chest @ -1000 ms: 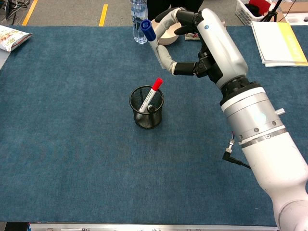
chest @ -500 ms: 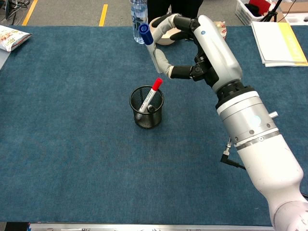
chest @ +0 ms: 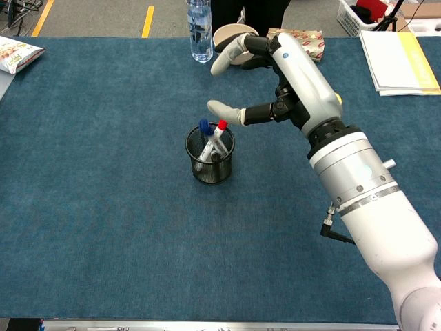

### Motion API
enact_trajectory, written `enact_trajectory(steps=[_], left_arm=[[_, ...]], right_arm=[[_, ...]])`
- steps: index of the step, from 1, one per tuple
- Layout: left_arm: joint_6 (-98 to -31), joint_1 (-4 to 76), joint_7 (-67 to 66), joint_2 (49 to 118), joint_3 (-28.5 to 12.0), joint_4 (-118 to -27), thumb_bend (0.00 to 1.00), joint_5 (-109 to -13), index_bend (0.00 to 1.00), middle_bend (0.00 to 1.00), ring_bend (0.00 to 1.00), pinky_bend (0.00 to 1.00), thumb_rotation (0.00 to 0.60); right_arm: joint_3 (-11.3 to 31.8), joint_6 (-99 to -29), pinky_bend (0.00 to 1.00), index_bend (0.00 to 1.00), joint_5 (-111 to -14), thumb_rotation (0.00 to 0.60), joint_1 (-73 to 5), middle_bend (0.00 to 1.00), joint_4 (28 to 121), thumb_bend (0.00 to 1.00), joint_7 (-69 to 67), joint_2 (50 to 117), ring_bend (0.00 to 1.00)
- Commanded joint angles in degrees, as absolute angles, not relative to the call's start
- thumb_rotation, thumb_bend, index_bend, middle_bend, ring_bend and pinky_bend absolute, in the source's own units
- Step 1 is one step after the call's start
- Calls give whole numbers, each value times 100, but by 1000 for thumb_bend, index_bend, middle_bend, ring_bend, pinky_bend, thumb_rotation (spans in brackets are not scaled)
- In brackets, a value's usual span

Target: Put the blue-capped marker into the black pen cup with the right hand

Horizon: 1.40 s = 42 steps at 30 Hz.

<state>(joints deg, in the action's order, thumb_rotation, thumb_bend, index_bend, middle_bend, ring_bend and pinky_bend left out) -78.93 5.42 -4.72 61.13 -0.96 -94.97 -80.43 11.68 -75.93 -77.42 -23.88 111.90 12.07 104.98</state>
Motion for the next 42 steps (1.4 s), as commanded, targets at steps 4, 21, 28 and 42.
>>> enact_trajectory(steps=[4, 21, 28, 42], left_arm=[[-7892, 542, -466, 6113, -94, -9496, 154, -8044, 459, 366, 282, 452, 600], [-7920, 536, -486, 6107, -93, -9527, 154, -8059, 458, 366, 283, 452, 600], [-7919, 537, -507, 6103, -85, -9556, 154, -8072, 458, 366, 282, 453, 600], [-7961, 546, -335, 6086, -80, -9583, 153, -8192, 459, 366, 283, 453, 600]], right_arm=[[1159, -7618, 225, 457, -7762, 600, -2385, 291, 11181, 0, 1200, 10485, 156], [893, -7976, 225, 457, -8914, 600, -2282, 291, 11329, 51, 2101, 9635, 156], [795, -8157, 225, 457, -9256, 600, -2066, 291, 11252, 57, 3475, 8751, 156], [652, -8485, 220, 457, -8186, 600, -1298, 291, 11320, 66, 4450, 7279, 156]])
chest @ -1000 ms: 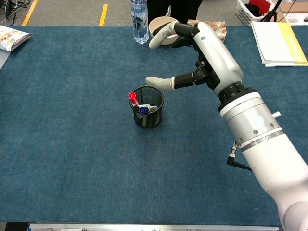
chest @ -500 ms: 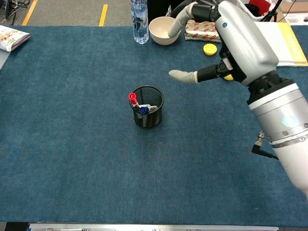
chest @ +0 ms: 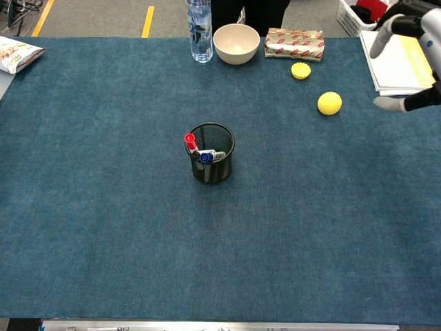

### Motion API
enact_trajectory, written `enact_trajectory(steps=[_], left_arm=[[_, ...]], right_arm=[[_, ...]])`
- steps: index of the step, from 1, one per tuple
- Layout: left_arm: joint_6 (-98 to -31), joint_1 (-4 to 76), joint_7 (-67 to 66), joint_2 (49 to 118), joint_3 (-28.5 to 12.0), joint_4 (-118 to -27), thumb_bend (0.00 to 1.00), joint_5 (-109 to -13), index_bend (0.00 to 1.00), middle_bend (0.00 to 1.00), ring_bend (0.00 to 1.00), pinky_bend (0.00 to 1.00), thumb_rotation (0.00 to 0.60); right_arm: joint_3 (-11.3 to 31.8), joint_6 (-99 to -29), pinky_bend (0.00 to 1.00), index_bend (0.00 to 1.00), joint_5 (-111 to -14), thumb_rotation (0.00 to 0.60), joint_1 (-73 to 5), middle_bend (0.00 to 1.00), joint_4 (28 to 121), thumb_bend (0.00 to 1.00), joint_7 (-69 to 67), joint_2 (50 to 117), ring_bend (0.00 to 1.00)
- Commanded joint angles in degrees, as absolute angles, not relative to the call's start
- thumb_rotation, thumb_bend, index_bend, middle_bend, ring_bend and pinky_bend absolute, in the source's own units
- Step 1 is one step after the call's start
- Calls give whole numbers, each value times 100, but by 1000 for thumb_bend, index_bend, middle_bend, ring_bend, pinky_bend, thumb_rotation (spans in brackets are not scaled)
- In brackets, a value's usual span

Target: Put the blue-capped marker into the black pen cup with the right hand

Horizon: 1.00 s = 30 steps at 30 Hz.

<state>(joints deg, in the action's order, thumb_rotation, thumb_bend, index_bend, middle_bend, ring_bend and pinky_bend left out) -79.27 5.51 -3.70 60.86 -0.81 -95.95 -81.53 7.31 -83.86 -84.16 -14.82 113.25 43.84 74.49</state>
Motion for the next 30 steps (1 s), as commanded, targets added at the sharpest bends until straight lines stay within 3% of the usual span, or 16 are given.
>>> enact_trajectory(steps=[1, 17, 30], left_arm=[[-7974, 544, -318, 6091, -80, -9573, 153, -8209, 460, 366, 283, 453, 600], [-8174, 502, -174, 6165, -118, -9480, 154, -8330, 463, 366, 283, 456, 600], [-8123, 532, -315, 6296, -156, -9430, 154, -8237, 465, 366, 284, 458, 600]], right_arm=[[638, -8520, 220, 457, -8115, 600, -1246, 291, 11303, 67, 4425, 7245, 156], [312, -9029, 220, 457, -8078, 600, -527, 291, 10665, 73, 3046, 6922, 156], [490, -8916, 220, 457, -7695, 600, -341, 291, 10041, 78, 1986, 6812, 156]])
